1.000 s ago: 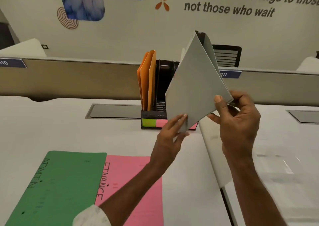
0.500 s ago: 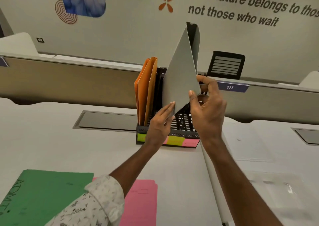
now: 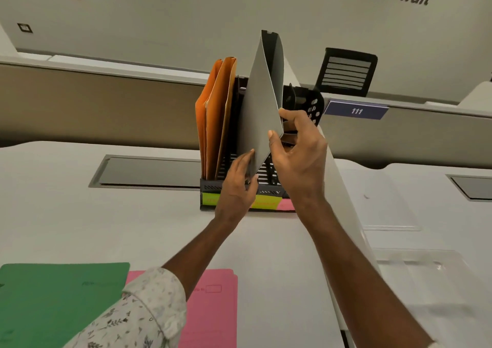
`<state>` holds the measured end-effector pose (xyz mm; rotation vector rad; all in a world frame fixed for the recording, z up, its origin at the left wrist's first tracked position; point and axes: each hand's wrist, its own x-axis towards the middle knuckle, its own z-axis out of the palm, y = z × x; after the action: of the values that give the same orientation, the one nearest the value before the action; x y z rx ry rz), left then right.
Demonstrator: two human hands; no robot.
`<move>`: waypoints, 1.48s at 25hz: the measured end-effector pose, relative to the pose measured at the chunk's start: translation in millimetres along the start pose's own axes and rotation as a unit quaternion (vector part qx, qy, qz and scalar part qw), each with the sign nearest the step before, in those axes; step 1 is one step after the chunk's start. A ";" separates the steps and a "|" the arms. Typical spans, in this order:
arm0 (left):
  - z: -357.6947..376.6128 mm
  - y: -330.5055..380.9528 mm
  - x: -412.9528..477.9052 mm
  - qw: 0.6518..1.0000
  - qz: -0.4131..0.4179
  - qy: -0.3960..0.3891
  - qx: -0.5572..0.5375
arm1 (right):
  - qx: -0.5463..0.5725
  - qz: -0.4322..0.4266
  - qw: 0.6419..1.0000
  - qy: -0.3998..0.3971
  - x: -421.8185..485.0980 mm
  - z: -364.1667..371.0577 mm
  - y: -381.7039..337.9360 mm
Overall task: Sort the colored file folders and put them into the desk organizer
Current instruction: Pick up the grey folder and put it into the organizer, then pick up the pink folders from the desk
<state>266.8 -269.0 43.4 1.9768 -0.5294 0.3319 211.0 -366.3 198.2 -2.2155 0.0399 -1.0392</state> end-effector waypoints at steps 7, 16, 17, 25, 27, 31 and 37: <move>-0.3 5.7 7.8 0.998 -0.032 0.002 0.045 | -0.049 0.030 0.997 -0.048 27.0 22.2 0.7; 0.0 -13.0 2.9 0.994 -0.100 -0.026 0.036 | -0.025 0.109 0.976 -0.185 5.1 46.4 22.6; 0.7 -12.1 1.4 0.993 -0.111 -0.027 0.030 | -0.024 0.113 0.974 -0.192 1.4 45.7 23.6; -38.1 -8.6 -56.6 0.992 -0.101 -0.062 0.035 | 0.010 0.157 0.964 -0.213 -94.5 23.7 33.0; -57.5 -13.5 -97.3 0.991 -0.105 -0.066 0.059 | 0.005 0.161 0.958 -0.238 -137.8 17.6 31.1; -106.9 -25.5 -205.2 0.981 -0.146 -0.080 0.094 | -0.013 0.164 0.929 -0.331 -233.1 2.0 21.4; -182.9 -32.4 -355.2 0.947 -0.280 -0.060 0.146 | -0.028 0.167 0.854 -0.491 -361.9 -15.9 1.3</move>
<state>-24.9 -14.3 -60.4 2.3447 0.0295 -0.0737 -45.9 -268.6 -37.7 -2.4198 -0.0018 0.3491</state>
